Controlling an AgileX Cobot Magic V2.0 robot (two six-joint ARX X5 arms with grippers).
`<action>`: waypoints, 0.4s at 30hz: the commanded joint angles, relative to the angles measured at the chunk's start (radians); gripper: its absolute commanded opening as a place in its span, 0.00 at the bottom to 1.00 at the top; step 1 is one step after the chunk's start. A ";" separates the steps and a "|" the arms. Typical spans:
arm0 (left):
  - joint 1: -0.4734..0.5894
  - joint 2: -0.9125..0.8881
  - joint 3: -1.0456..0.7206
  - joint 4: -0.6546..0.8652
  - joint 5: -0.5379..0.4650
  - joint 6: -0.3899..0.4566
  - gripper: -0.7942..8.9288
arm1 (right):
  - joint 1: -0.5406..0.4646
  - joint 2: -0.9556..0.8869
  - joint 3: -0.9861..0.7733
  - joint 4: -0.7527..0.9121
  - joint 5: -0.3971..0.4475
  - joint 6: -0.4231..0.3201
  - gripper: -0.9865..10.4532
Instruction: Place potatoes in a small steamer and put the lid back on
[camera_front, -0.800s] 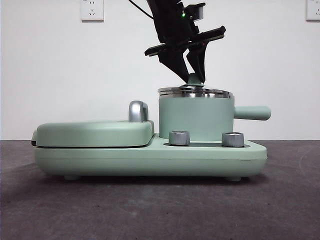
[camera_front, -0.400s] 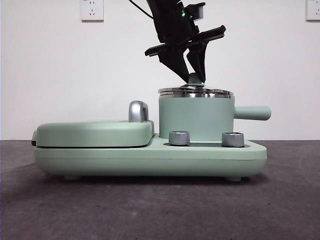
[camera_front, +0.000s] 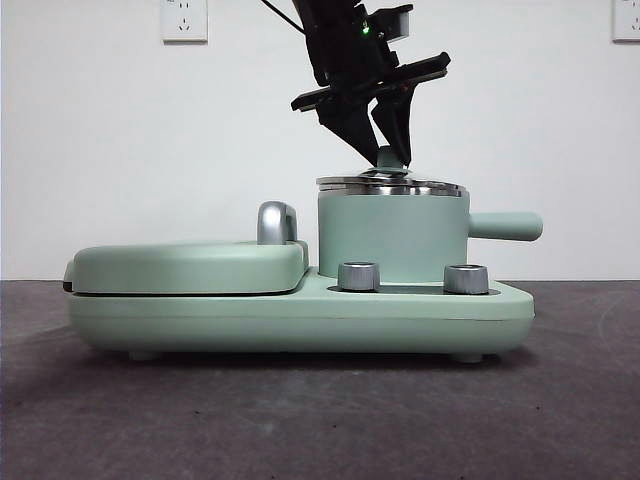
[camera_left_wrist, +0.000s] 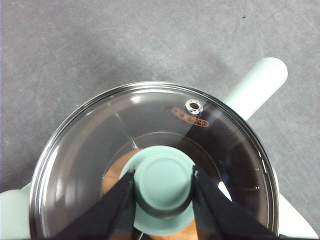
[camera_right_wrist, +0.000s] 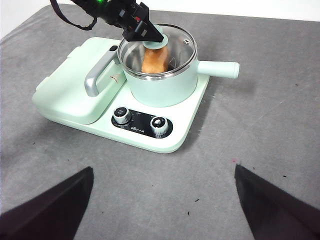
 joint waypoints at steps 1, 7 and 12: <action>-0.006 0.038 0.037 0.009 0.008 0.023 0.09 | 0.005 0.004 0.008 0.006 0.004 0.014 0.48; -0.006 0.038 0.037 0.009 0.084 0.064 0.09 | 0.005 0.004 0.008 0.006 0.004 0.014 0.48; -0.005 0.038 0.037 0.004 0.089 0.105 0.09 | 0.005 0.004 0.008 0.005 0.004 0.014 0.48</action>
